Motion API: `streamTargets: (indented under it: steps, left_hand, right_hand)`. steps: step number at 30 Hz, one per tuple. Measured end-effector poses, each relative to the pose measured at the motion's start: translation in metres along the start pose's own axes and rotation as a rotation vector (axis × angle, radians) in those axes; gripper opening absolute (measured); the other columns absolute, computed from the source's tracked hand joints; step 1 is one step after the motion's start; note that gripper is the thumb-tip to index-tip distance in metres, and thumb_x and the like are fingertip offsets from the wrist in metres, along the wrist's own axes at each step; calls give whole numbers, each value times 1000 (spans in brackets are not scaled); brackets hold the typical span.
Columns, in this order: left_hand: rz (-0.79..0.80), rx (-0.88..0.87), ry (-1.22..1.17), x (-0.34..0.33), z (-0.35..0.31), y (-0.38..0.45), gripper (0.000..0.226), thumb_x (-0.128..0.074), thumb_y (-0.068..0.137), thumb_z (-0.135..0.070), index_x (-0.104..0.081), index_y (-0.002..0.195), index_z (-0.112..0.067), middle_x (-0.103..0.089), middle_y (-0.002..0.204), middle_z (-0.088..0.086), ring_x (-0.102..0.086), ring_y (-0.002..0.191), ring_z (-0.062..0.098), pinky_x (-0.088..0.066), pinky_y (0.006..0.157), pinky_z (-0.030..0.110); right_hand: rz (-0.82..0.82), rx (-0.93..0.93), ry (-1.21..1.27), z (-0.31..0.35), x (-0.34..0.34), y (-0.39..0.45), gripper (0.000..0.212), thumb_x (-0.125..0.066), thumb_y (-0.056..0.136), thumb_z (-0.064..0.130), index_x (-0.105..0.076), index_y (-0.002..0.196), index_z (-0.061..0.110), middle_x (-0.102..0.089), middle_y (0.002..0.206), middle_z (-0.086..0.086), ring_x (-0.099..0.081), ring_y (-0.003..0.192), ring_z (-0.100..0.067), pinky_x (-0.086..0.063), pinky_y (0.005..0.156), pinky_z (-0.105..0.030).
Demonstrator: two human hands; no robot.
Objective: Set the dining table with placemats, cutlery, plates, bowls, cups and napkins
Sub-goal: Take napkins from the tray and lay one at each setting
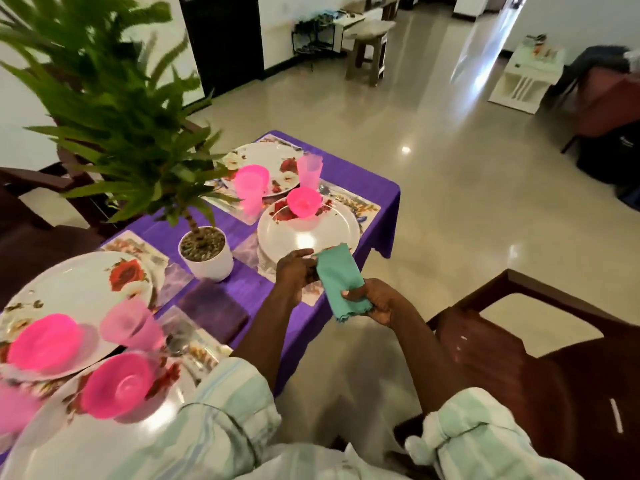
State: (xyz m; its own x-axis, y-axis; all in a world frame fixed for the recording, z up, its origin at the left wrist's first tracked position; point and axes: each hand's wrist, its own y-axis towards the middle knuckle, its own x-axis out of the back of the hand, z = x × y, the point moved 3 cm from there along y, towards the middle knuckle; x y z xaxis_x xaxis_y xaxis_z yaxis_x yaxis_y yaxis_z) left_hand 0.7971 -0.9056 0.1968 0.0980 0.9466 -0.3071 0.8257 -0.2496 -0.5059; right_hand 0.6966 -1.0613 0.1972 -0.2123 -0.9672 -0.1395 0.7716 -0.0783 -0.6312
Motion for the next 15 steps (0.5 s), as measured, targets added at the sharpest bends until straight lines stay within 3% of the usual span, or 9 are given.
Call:
streamTargets:
  steps: [2,7,10,12,15]
  left_hand:
    - [-30,-5,-13,-24,-5,19,21,-56,88,3,-59,98,-15,-69,68,9,-65,56,22,-54,54,30]
    - [-107,-116,13,-68,-22,95,23,-53,80,14,-63,77,-6,-66,71,14,-62,65,28,-57,66,35]
    - [-88,-133,-34,-99,-35,154,25,-50,83,16,-63,78,-4,-66,78,15,-63,70,26,-59,64,31]
    - [-58,-143,-67,-120,-45,195,24,-50,84,15,-65,84,-4,-68,83,14,-65,72,25,-59,66,30]
    - [-45,-112,-84,-148,-63,245,26,-51,83,14,-65,90,-7,-69,86,11,-66,76,24,-57,66,30]
  right_hand:
    - [7,-13,-7,22,23,21,17,-67,83,-7,-65,98,1,-70,99,-13,-67,88,-27,-58,78,-36]
    - [33,-28,-36,75,68,91,32,-70,80,-7,-64,111,-3,-71,108,-17,-67,100,-33,-54,92,-44]
    - [21,-12,-57,112,95,143,35,-72,79,-6,-65,112,-2,-72,106,-15,-67,100,-32,-55,91,-44]
    - [-14,-14,-80,139,113,179,43,-75,76,-4,-63,117,-2,-72,108,-14,-67,102,-32,-57,86,-42]
    - [-28,-40,-80,179,136,221,33,-66,82,-8,-62,114,-3,-71,106,-15,-68,94,-30,-59,70,-35]
